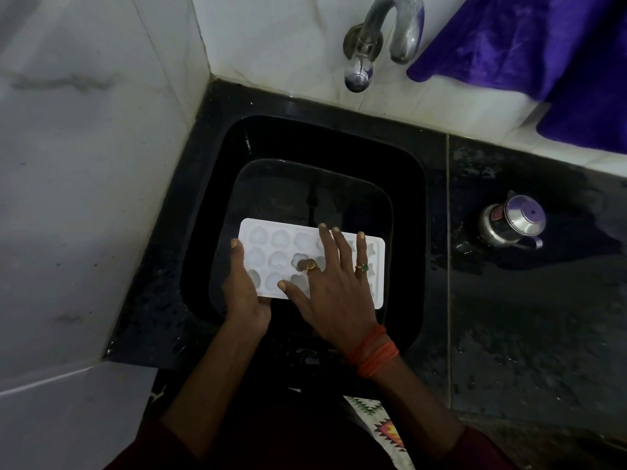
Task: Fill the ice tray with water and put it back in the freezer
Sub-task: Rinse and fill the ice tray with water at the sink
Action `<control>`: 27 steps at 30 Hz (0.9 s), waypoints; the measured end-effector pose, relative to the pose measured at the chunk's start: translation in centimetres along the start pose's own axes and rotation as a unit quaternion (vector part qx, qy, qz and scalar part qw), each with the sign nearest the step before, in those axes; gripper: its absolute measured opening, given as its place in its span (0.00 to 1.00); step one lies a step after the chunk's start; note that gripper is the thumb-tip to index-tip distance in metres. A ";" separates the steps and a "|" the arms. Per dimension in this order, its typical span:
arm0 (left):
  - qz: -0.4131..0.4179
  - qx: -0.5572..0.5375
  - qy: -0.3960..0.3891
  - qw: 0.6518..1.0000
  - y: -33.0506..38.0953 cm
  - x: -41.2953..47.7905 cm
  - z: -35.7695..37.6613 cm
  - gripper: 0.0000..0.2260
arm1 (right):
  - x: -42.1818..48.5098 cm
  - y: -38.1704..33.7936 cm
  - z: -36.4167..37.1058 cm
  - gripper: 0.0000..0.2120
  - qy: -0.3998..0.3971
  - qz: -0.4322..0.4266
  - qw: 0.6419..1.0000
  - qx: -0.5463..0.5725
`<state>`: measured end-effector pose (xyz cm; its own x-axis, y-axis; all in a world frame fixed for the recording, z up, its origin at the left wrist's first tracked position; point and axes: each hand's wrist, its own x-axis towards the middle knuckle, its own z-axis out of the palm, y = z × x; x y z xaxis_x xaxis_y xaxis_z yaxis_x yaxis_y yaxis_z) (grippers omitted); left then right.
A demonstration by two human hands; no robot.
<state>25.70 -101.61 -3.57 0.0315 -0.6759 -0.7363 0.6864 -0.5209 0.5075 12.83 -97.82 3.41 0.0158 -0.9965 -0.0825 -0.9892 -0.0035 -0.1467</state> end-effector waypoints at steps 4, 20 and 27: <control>-0.002 -0.004 0.012 1.000 0.0 0.1 0.1 0.20 | 0.1 -0.1 0.0 0.30 -0.012 -0.001 1.000 0.004; 0.002 0.006 0.003 1.000 -0.3 0.3 0.0 0.20 | 0.4 0.2 0.1 0.30 0.003 0.000 1.000 -0.011; 0.008 -0.002 0.000 1.000 -0.1 -0.2 0.3 0.22 | 0.6 0.7 0.0 0.29 0.010 0.000 1.000 -0.017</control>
<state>25.43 -101.59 -3.40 0.0420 -0.6838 -0.7285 0.6893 -0.5080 0.5166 12.18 -98.45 3.28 0.0124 -0.9979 -0.0629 -0.9936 -0.0053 -0.1131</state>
